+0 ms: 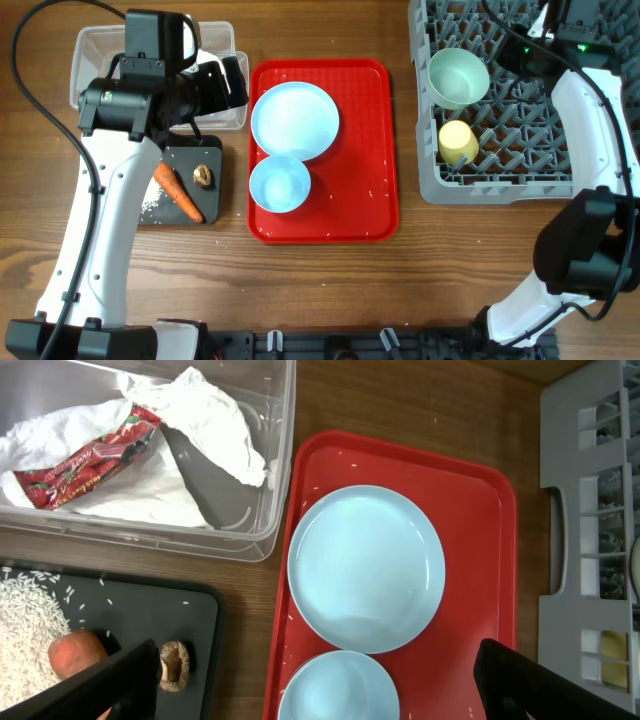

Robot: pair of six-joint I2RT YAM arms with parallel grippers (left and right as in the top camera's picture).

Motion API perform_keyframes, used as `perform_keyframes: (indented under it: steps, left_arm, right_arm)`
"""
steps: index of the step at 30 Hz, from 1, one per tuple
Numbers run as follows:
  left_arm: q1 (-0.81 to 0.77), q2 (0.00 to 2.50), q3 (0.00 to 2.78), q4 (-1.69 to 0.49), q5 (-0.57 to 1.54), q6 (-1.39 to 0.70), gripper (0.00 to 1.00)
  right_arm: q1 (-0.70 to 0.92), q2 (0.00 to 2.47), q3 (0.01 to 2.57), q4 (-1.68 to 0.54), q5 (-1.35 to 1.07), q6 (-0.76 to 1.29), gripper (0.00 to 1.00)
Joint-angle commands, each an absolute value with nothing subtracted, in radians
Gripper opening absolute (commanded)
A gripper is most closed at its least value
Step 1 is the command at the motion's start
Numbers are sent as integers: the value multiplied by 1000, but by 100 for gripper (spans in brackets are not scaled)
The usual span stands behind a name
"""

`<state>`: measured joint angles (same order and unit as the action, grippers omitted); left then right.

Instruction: Sort waste into correct bins and load items into the dishwasher rack

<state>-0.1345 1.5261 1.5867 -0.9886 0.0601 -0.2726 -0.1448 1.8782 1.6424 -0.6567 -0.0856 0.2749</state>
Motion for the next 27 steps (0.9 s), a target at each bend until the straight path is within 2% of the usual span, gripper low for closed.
perform_keyframes:
  steps: [1,4,11,22,27]
  left_arm:
    - [-130,1534,1581,-989,55,-278,100]
    - [-130,1534,1581,-989,55,-278,100]
    - [-130,1534,1581,-989,55,-278,100]
    - [-130,1534,1581,-989,55,-278,100]
    - [-130,1534,1581,-989,55,-278,100]
  right_arm:
    - [-142,1866,1642,-702,-233,255,56]
    - [-142,1895,1641,-769,-314,265,57]
    - [-138,1962,1641,-877,-360,265,44]
    - [-143,1909,1684,-851,-331,250,43]
    - [-181,1833,1690,-935,-149,345,48]
